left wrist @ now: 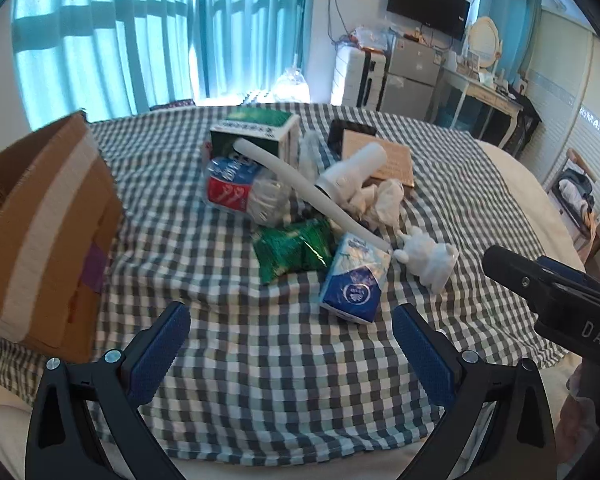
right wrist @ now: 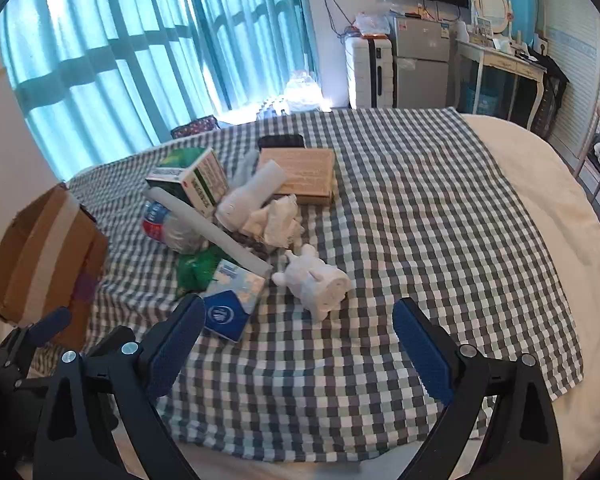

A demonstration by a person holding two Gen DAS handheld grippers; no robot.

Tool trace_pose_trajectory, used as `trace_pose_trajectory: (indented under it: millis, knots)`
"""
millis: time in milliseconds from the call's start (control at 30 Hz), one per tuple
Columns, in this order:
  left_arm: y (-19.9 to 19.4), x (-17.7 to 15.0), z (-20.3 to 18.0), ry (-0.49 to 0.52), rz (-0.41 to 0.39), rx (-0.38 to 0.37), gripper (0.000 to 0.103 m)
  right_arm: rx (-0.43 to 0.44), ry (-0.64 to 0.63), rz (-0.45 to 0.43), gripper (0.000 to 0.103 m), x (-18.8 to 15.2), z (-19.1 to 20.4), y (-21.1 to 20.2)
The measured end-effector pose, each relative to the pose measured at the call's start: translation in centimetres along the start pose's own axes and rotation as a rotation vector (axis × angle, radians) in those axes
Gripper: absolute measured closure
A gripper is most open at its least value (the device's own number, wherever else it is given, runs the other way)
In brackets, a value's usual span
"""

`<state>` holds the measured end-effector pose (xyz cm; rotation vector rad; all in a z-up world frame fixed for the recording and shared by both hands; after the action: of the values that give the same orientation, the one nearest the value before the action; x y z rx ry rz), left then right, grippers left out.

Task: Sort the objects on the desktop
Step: 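Move the left gripper back toward the items on the bed, then grasp the blue tissue pack with the left gripper while the right grasps the white figure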

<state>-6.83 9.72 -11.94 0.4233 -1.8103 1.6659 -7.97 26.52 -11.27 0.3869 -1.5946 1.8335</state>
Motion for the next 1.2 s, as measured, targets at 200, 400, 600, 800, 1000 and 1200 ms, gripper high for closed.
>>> trace_pose_trajectory:
  millis: [200,400,600,800,1000,1200]
  knots:
    - [3.5,-0.5,-2.1,0.023,0.050,-0.049,0.000,0.004,0.053,0.048,0.008,0.0,-1.5,2.6]
    - [6.2,-0.4,-3.7,0.055,0.080,-0.035,0.000,0.022,0.078,0.103,0.008,0.1,-1.9,5.3]
    - [8.8,-0.6,-3.9,0.048,0.104,-0.021,0.000,0.042,0.062,0.125,0.008,0.3,-1.4,7.2]
    - [10.7,-0.8,-3.5,0.037,0.123,-0.024,0.000,0.017,0.026,0.160,0.008,0.9,-1.2,10.3]
    - [11.9,-1.0,-3.5,0.059,0.139,-0.025,0.002,0.002,0.031,0.209,0.008,1.1,-1.8,12.5]
    - [11.8,-1.0,-3.2,0.085,0.139,-0.031,0.027,0.001,0.034,0.237,0.010,1.1,-1.8,13.3]
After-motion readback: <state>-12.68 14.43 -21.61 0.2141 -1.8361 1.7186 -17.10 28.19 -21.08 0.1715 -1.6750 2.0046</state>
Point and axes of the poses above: each gripper's, at about its wrist camera, not at the fingertips, and y roughly the way its jaws point, z to its left, x to its top, the point moved 5 cm from there along y, roughly the way its jaws point, and after that the axes turned 6 degrees about y, right-handed, at the moved point
